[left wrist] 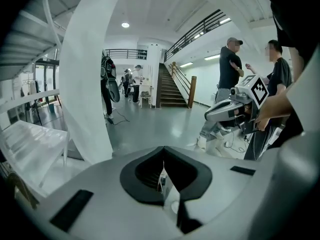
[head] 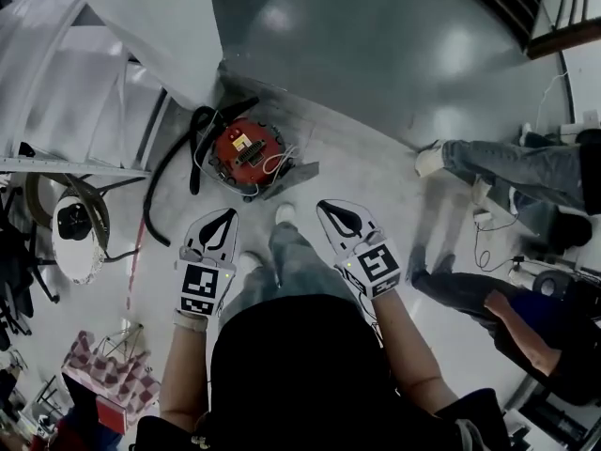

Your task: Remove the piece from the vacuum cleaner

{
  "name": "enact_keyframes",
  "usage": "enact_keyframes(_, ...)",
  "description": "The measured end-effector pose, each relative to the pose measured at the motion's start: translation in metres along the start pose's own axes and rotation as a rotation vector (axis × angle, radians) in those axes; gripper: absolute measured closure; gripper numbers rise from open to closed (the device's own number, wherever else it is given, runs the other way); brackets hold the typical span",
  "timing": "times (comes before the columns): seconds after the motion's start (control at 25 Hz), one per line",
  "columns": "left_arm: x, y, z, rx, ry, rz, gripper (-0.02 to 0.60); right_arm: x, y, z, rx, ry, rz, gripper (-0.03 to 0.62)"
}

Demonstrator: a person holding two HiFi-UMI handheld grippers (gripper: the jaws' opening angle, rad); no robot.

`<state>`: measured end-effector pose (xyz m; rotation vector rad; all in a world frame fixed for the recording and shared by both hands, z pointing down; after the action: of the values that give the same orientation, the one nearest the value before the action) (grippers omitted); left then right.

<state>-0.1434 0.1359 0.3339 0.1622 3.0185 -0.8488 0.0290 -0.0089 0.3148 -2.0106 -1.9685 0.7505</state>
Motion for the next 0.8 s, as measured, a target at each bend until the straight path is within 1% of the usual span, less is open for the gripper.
enact_keyframes(0.16,-0.002,-0.037,-0.006,0.041,0.02,-0.001,0.561,-0.032,-0.016,-0.015,0.056,-0.005,0.024,0.562)
enact_keyframes(0.36,-0.005,-0.082,-0.017,0.084,0.024,-0.006,0.561,-0.073,-0.039,-0.04,0.123,-0.003,0.053,0.562)
enact_keyframes(0.56,-0.015,-0.12,-0.044,0.159,0.042,-0.041,0.561,-0.101,-0.069,-0.068,0.196,0.006,0.099,0.562)
enact_keyframes(0.8,-0.023,-0.165,-0.084,0.229,0.09,-0.043,0.56,-0.129,-0.106,-0.112,0.287,0.039,0.164,0.56)
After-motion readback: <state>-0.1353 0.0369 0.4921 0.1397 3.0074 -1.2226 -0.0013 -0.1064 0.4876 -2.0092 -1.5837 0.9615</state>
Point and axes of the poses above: the fingertips, and each gripper's own axes: y backward along the fingers, x to its left, z out of its top, the point moved 6 cm from there along y, backward along the fingers, and after that the axes turned 10 degrees about z, right-handed, at the moved point
